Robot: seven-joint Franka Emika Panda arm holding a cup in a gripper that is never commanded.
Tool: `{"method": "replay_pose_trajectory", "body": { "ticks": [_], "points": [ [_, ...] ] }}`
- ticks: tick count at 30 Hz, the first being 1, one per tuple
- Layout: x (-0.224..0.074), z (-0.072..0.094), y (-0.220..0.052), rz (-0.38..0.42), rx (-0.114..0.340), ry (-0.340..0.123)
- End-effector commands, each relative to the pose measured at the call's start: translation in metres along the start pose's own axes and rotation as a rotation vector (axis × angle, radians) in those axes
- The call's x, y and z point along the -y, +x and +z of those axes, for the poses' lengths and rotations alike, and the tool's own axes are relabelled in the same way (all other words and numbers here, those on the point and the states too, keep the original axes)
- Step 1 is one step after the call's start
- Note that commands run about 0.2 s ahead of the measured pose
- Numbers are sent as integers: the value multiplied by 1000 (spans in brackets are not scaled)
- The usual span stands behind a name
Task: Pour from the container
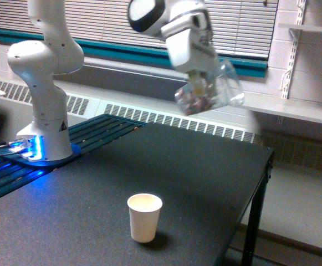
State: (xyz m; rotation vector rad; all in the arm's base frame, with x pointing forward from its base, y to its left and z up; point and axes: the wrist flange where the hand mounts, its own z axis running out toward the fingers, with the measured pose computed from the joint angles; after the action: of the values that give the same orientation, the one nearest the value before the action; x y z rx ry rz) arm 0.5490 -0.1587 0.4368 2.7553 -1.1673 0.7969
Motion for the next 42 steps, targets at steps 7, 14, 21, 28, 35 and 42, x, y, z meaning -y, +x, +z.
{"method": "replay_pose_trajectory", "body": {
  "ticks": [7,14,21,28,35,42],
  "points": [
    [-56,24,-16,-31,19,-64],
    [-95,39,-28,-19,37,-104],
    [-131,49,-41,-7,51,-154],
    [-154,56,-51,-2,67,-205],
    [-159,62,-60,-20,77,-243],
    [-159,75,-75,-45,101,-276]
  ]
}}
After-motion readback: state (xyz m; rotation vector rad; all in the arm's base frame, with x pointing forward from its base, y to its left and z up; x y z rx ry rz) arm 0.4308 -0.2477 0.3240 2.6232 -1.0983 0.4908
